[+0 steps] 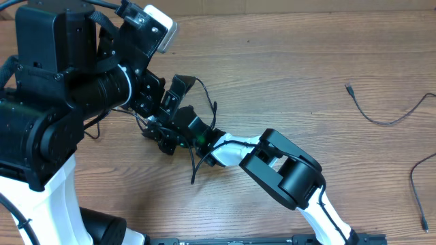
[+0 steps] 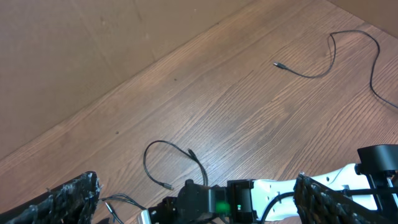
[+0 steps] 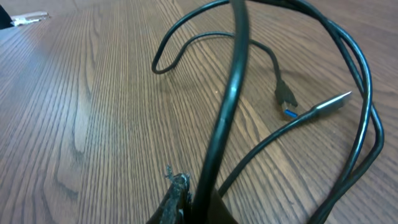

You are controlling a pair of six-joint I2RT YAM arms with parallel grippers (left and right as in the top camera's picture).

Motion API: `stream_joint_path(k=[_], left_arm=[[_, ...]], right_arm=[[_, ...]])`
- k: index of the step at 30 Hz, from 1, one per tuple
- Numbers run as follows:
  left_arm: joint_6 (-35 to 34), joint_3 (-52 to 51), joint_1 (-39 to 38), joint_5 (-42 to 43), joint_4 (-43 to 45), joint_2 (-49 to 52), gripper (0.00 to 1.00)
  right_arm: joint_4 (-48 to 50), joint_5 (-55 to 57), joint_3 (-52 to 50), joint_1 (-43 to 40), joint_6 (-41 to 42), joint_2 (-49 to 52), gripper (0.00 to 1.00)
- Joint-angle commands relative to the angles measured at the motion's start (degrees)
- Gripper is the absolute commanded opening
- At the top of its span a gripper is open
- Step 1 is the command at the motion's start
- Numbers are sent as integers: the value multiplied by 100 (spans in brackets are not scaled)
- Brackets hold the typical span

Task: Untangle cables

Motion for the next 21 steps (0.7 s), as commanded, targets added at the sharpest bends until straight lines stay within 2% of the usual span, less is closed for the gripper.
stream_joint_path(k=[1, 7, 12, 17, 21], left_arm=[[-103, 28, -22, -11, 7, 9, 99], [-103, 28, -22, -11, 9, 9, 100], [-103, 28, -22, -13, 9, 9, 100], [-103, 28, -22, -13, 9, 9, 100], [-103, 28, -22, -13, 9, 9, 100]], right_arm=[[129, -44, 125, -15, 83, 28, 4], [85, -48, 125, -264, 682, -247, 4], [-796, -219, 125, -957, 1781, -892, 4], [-2026, -1285, 125, -1633, 1928, -1718, 4], [-2970, -1316, 125, -1956, 1926, -2391, 4]])
